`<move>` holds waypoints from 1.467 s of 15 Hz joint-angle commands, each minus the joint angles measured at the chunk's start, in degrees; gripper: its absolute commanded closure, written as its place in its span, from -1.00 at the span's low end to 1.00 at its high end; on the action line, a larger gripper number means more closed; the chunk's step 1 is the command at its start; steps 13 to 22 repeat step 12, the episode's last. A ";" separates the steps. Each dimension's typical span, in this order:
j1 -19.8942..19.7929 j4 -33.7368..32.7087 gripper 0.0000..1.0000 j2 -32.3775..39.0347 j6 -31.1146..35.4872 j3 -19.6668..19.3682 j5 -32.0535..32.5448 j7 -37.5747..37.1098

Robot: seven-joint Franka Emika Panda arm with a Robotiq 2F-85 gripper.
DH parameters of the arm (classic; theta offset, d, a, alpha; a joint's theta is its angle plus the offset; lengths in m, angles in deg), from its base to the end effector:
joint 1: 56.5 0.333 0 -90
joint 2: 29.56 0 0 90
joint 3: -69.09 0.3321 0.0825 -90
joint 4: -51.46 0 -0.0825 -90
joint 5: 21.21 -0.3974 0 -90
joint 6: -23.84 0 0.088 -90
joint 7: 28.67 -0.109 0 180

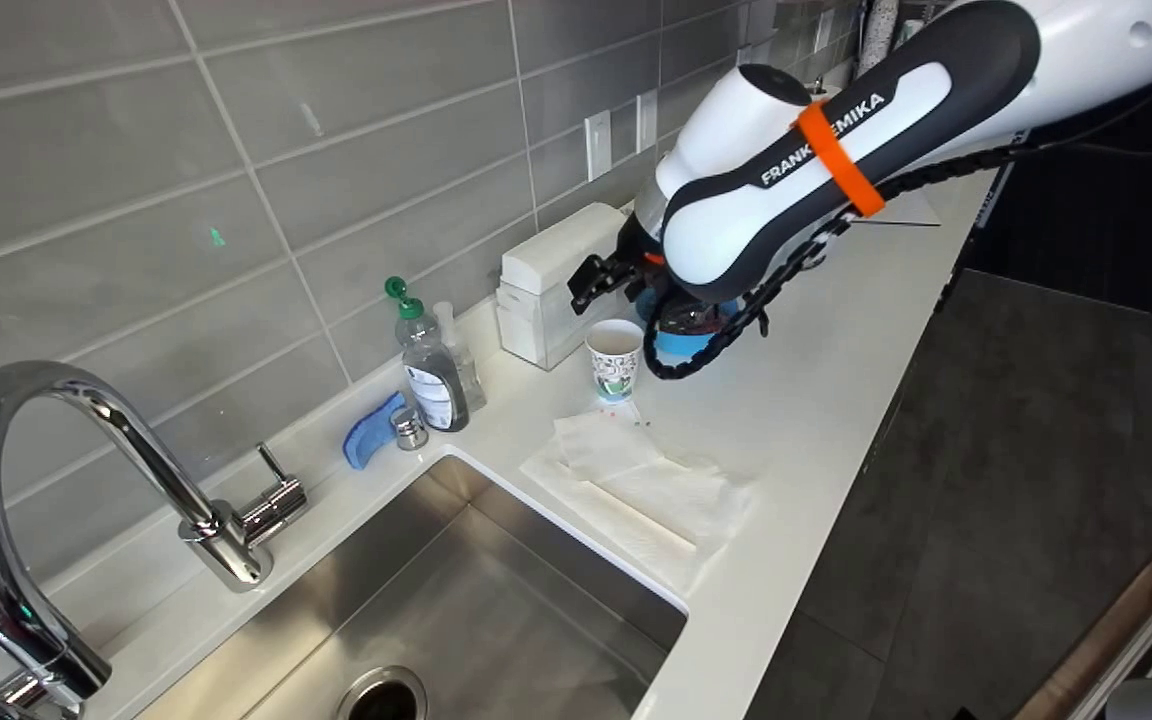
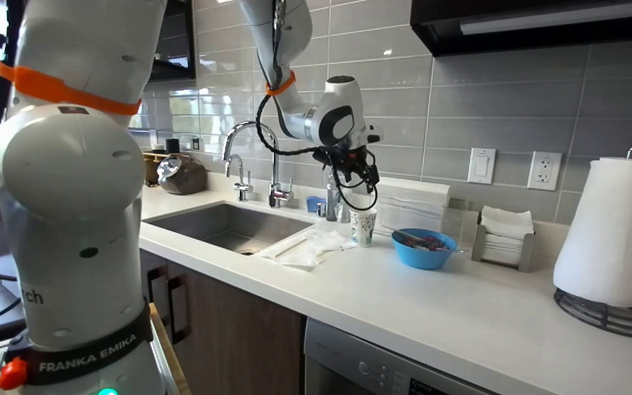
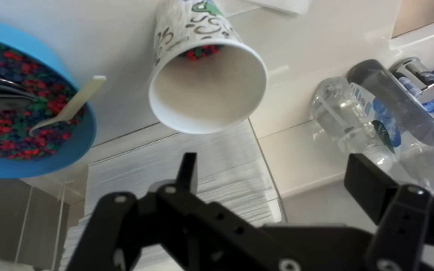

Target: Put the items on the table in the cup

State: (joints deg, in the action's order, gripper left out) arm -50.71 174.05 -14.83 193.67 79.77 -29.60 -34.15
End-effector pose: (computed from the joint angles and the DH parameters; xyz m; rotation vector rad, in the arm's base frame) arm 0.6048 0.1636 0.3541 -2.8221 -0.0499 -0.7782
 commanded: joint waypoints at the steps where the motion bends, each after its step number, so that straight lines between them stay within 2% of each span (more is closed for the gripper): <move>1: 4.34 3.46 -1.00 -7.89 -11.84 -9.30 11.23 -10.55; 3: 2.15 4.58 -1.00 -12.21 -22.16 -7.90 11.03 -6.90; 4: 0.73 5.16 -1.00 -14.78 -27.28 -6.36 6.42 -1.18; 5: 0.22 5.27 -1.00 -17.13 -31.34 -6.64 5.27 0.91; 6: 0.77 1.99 -1.00 -11.31 -25.62 -6.96 8.10 -3.32; 8: 0.51 2.20 -1.00 -13.44 -27.23 -6.89 7.73 -2.65; 22: 0.57 2.06 -1.00 -11.98 -26.81 -6.88 7.77 -2.68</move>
